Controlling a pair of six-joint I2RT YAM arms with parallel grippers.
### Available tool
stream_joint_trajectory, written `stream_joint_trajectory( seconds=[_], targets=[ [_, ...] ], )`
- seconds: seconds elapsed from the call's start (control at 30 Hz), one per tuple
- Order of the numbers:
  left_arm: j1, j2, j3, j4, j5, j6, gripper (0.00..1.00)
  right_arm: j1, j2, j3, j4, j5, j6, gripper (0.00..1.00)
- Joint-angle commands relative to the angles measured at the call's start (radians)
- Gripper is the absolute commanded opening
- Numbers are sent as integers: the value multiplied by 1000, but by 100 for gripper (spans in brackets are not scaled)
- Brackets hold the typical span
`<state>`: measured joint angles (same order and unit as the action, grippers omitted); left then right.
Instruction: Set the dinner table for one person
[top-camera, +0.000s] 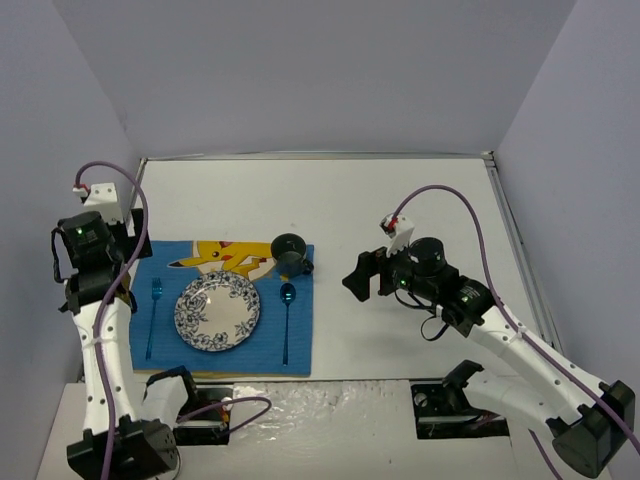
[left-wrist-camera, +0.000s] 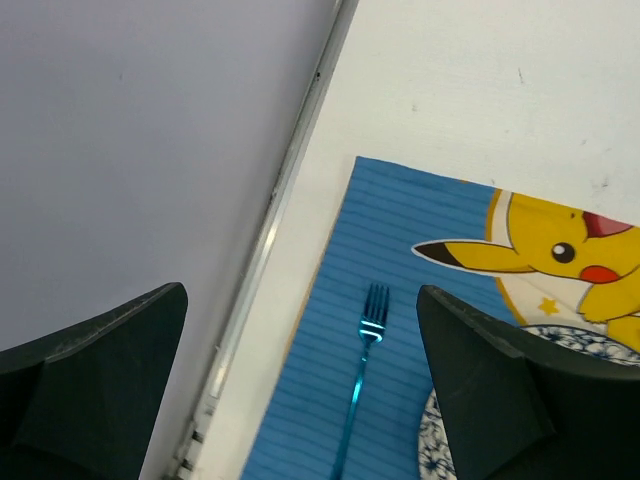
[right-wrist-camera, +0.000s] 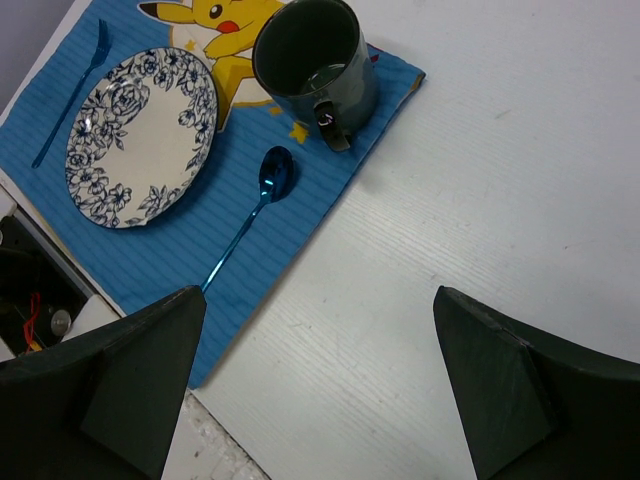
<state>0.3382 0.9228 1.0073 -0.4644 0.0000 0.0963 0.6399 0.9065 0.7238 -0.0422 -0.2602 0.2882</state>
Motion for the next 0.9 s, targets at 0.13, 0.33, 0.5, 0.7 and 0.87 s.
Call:
stream_joint_trajectory(
  seconds=[0.13,0.33,0.5,0.7,0.87],
  targets=[
    [-41,-54,-97,-105,-4,-266,97,-8,13,117,-23,89,5,95],
    [-84,-170,-1,-236,0,-300,97,-8,-41,187,-87,201,-18,95],
    [-136,-209,221,-404,48,-316,97,-8,-119,244,-154,360,-32,96],
    [-203,-262,383,-572,53,-317,97,-7,-266,335,-243,516,-50,100],
    [-235,-340,387,-597,35,-339,97,-8,-395,372,-300,616,-65,100]
  ],
)
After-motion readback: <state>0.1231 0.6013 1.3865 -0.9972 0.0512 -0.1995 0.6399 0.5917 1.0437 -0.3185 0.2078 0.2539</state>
